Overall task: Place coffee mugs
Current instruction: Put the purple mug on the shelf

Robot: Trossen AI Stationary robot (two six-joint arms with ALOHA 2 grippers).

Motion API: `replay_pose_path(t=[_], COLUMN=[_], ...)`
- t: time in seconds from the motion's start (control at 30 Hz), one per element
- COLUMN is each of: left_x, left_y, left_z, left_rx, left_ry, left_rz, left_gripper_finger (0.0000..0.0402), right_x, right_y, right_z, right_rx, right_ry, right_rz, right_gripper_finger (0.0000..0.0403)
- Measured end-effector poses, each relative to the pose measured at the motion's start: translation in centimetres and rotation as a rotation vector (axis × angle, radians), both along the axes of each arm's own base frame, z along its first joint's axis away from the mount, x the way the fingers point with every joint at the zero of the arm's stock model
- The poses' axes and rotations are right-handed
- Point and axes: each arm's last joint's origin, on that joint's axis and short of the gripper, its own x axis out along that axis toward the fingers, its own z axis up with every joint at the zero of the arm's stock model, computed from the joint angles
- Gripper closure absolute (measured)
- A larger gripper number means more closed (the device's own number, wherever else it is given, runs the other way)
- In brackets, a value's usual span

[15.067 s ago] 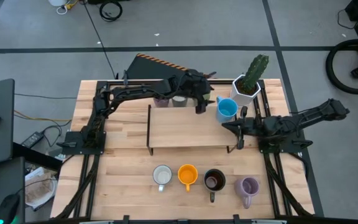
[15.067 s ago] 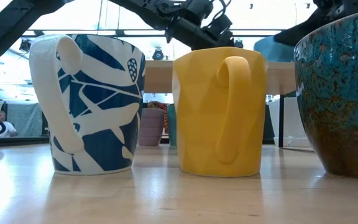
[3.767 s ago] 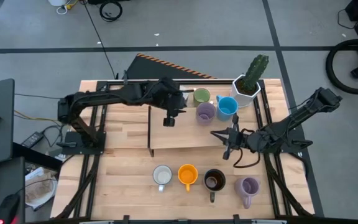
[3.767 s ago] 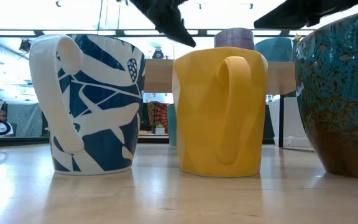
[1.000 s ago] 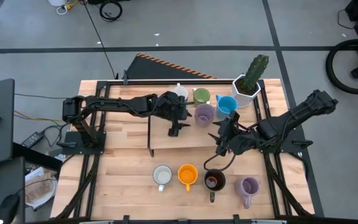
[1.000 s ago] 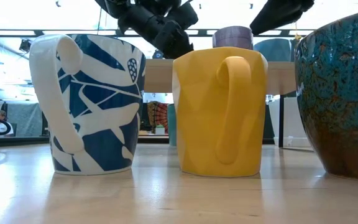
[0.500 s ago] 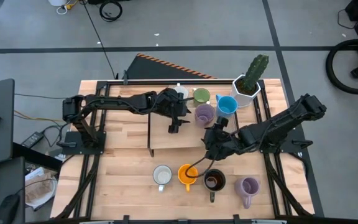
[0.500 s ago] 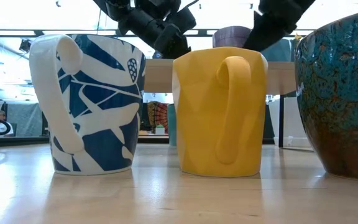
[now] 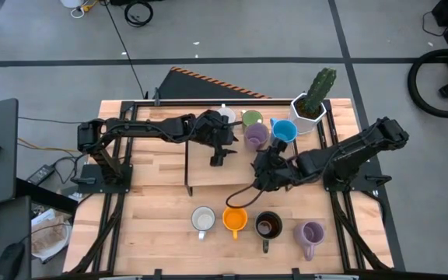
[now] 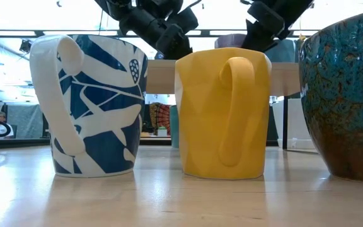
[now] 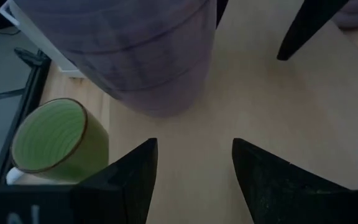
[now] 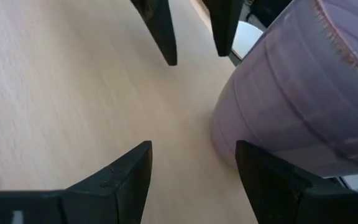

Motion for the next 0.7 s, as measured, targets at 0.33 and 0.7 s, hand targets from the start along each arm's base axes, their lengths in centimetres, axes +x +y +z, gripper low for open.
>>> replay_pose_path(t=[0.33,0.7], left_x=[-0.1,-0.1], left_y=[1.2,2.8], left_z=[0.3,0.7], left_rx=[0.031,-0.022], left_ry=[-0.029,-0.111], left_rz=[0.037,-0.040], left_gripper_finger=[0.0187,0.0187], right_x=[-1.4,-4.7], right_y=[1.2,0.4], right_z=[3.1,8.9], right_rx=[0.103,0.034], right_ry=[-0.027,0.063], right_rz=[0.093,0.138], right_gripper_finger=[0.0165,0.0165])
